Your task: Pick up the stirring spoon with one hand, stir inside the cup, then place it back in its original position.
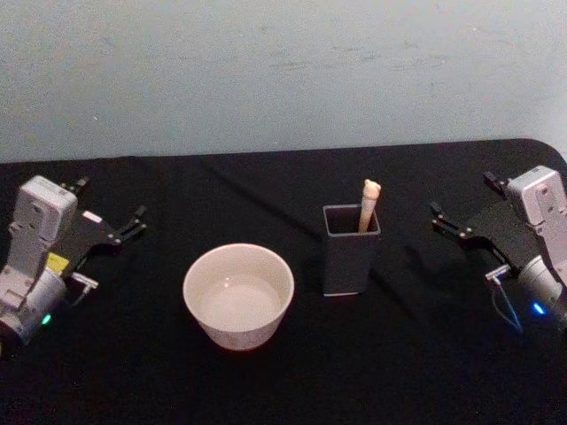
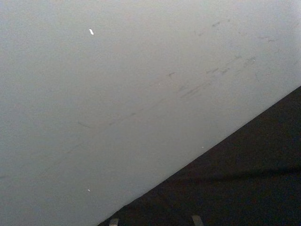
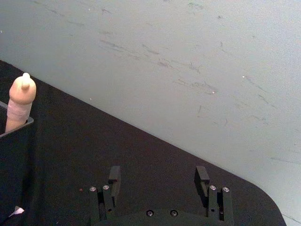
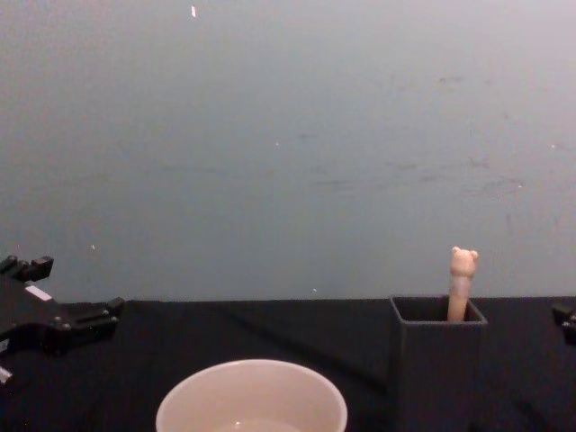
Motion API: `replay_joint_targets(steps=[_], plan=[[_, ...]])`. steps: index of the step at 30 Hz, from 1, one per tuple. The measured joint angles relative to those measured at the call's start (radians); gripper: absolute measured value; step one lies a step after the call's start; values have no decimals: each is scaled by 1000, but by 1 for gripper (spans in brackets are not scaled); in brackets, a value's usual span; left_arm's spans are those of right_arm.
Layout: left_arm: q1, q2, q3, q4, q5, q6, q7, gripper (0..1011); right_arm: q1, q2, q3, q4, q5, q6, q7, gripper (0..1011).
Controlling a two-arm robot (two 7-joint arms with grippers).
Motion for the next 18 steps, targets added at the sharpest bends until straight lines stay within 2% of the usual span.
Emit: replay_joint_targets(steps=[18], plan=[[0, 0, 0, 0, 0, 0, 0, 1001, 0, 0, 0, 0, 0, 0, 0, 1000]])
